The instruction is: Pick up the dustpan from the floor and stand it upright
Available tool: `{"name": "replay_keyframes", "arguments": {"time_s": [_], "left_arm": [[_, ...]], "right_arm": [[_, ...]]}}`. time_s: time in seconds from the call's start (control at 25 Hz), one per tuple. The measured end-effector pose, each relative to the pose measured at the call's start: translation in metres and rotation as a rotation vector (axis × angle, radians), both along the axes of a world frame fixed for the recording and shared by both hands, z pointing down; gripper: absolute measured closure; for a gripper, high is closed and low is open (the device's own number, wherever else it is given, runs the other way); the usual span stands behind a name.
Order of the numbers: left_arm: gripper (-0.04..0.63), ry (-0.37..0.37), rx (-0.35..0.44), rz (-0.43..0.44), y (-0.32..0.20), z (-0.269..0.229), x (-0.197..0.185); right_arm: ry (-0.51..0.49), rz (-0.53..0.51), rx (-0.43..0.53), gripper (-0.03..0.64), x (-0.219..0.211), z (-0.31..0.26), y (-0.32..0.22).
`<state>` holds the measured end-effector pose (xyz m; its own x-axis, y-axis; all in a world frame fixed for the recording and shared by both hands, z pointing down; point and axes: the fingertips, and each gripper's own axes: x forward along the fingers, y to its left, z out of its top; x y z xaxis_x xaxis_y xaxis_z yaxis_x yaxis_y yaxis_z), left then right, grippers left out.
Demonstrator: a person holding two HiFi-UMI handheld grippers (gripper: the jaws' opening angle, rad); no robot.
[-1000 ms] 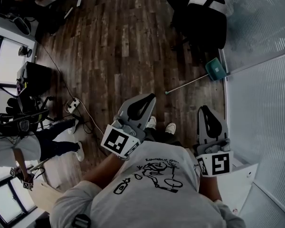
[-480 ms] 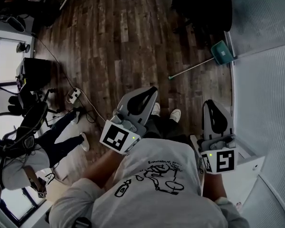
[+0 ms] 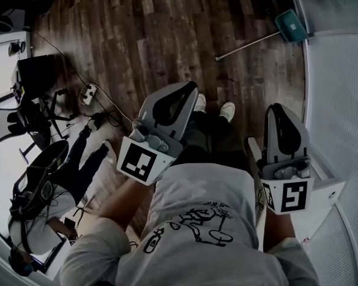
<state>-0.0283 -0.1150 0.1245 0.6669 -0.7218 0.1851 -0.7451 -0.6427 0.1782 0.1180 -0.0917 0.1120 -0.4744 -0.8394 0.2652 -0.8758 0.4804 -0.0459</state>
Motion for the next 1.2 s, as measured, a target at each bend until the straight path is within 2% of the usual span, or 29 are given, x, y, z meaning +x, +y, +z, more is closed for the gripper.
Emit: {"name": "replay_keyframes", "arguments": {"time_s": [0.4,0.72,1.2], "left_arm": [[0.591,-0.034,-0.05,0.039,-0.006,0.108,0.01],[0.591,-0.061,-0.076,0.073,-0.01,0.201,0.015],[0.591,-0.074,-0.079,0.095,-0.018,0.31,0.018]], "right_arm": [[0.019,0.022,-0.055,0.594,0.01,0.11,-0.014],[0.022,-0.003,-0.091,0.594,-0.001,0.208,-0.014],[0.039,-0.038,-0.111,0.594,-0.011,0.32,-0.027]]}}
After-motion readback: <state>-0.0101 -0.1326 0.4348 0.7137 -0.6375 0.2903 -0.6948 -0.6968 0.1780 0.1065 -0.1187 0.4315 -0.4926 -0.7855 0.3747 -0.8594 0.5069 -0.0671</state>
